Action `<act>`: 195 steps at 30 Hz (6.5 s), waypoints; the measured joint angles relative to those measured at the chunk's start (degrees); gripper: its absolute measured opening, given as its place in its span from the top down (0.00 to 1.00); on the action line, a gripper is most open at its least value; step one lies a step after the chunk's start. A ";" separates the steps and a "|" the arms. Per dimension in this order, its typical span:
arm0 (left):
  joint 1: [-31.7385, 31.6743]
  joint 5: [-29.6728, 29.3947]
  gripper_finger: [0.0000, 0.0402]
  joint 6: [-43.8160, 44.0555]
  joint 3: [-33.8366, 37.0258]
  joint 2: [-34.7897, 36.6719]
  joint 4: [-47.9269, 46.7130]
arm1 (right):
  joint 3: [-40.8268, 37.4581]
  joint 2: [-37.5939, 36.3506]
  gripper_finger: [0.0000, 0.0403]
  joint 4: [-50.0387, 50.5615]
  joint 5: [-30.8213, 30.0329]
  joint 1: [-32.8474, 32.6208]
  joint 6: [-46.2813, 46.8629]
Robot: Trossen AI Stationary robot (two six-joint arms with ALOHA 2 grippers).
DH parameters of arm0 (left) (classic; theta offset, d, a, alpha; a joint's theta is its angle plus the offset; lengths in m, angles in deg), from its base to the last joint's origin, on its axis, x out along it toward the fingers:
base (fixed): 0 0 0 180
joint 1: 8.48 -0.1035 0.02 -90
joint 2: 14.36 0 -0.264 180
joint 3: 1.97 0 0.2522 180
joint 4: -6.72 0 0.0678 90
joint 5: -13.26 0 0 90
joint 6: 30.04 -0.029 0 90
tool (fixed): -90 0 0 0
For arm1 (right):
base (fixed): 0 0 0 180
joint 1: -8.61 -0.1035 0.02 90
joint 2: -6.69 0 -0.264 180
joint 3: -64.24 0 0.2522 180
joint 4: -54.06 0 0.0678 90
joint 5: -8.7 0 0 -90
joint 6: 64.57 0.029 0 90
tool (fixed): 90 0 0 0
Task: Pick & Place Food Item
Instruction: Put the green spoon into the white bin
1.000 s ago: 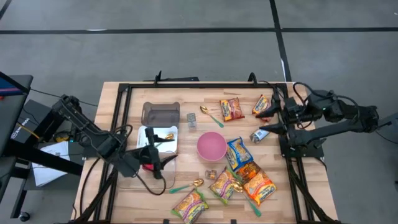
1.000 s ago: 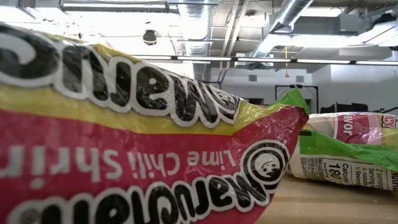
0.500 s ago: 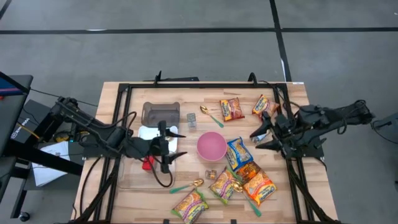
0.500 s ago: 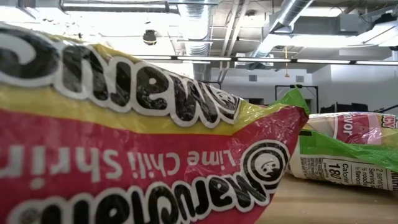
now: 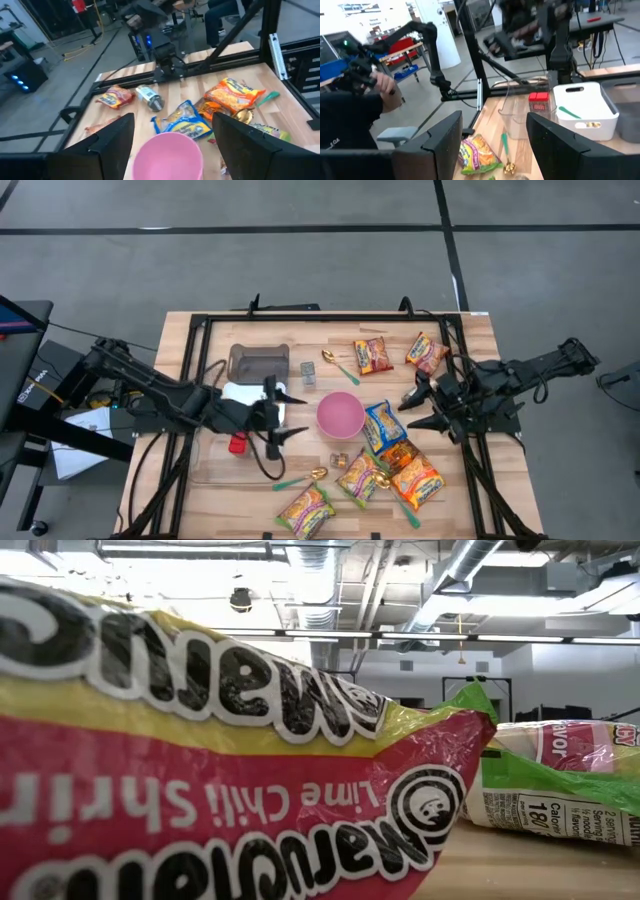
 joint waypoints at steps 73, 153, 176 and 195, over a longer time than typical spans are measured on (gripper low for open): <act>5.49 14.19 0.55 44.94 -31.43 -46.37 -43.84 | 0.09 -1.39 0.47 -5.47 0.00 -8.70 -3.76; 0.55 29.82 0.98 41.91 -23.56 -47.97 -33.74 | 0.11 -1.38 0.47 -4.98 0.02 -8.70 -3.71; 0.66 18.09 0.99 35.55 -23.56 -30.25 -27.31 | 0.11 -1.39 0.47 -4.96 0.17 -8.70 -3.18; -4.08 1.70 0.99 34.07 -23.65 -22.37 -48.63 | 0.11 -1.37 0.47 -4.96 0.17 -8.70 -3.21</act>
